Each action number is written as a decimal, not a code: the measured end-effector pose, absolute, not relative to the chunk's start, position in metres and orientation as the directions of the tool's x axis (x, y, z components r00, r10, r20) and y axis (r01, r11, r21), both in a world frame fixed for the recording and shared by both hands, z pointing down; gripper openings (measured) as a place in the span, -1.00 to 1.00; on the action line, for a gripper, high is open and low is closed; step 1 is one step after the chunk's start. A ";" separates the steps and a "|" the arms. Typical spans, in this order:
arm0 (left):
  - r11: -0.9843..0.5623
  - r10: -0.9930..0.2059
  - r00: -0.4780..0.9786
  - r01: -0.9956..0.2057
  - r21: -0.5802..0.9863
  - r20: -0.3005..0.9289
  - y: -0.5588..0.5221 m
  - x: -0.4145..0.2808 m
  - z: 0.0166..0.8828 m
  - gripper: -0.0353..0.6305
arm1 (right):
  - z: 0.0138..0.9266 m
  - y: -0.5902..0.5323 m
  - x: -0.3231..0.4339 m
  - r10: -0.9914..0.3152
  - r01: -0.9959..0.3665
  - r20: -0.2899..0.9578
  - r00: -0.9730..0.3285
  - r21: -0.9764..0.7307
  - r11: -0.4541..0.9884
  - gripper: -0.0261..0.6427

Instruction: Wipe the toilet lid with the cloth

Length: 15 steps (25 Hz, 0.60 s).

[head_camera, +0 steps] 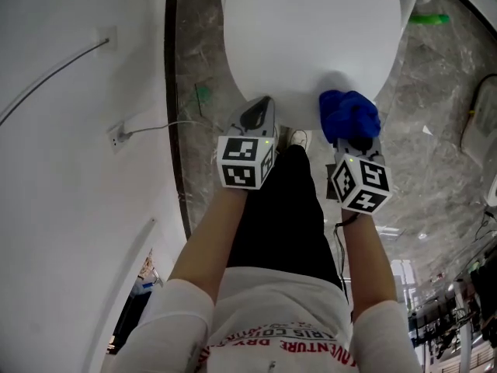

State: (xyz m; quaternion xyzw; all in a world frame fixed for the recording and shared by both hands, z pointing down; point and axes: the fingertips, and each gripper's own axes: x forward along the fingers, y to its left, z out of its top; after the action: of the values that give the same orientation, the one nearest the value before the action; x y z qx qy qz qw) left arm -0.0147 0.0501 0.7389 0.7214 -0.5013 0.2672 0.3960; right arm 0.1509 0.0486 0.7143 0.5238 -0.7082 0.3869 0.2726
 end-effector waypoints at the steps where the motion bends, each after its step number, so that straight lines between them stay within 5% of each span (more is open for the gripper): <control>1: -0.183 -0.526 0.356 -0.934 0.306 0.773 0.046 -0.017 0.732 -0.88 | 0.709 0.047 0.151 -0.530 -0.950 0.788 -0.312 -0.269 0.159 -0.66; 8: -0.212 -0.694 0.325 -0.945 0.248 0.643 -0.029 -0.033 0.633 -0.88 | 0.639 -0.017 0.137 -0.557 -0.921 0.734 -0.388 -0.298 0.250 -0.66; 15: -0.241 -0.788 0.335 -0.940 0.242 0.517 -0.125 -0.070 0.581 -0.88 | 0.619 -0.124 0.045 -0.512 -0.867 0.702 -0.496 -0.370 0.333 -0.66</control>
State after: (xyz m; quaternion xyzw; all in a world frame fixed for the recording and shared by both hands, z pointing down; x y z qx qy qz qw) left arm -0.0698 -0.1249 0.5813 0.7741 -0.5580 0.1454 0.2614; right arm 0.0452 -0.1241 0.6185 0.4417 -0.7806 0.3723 0.2387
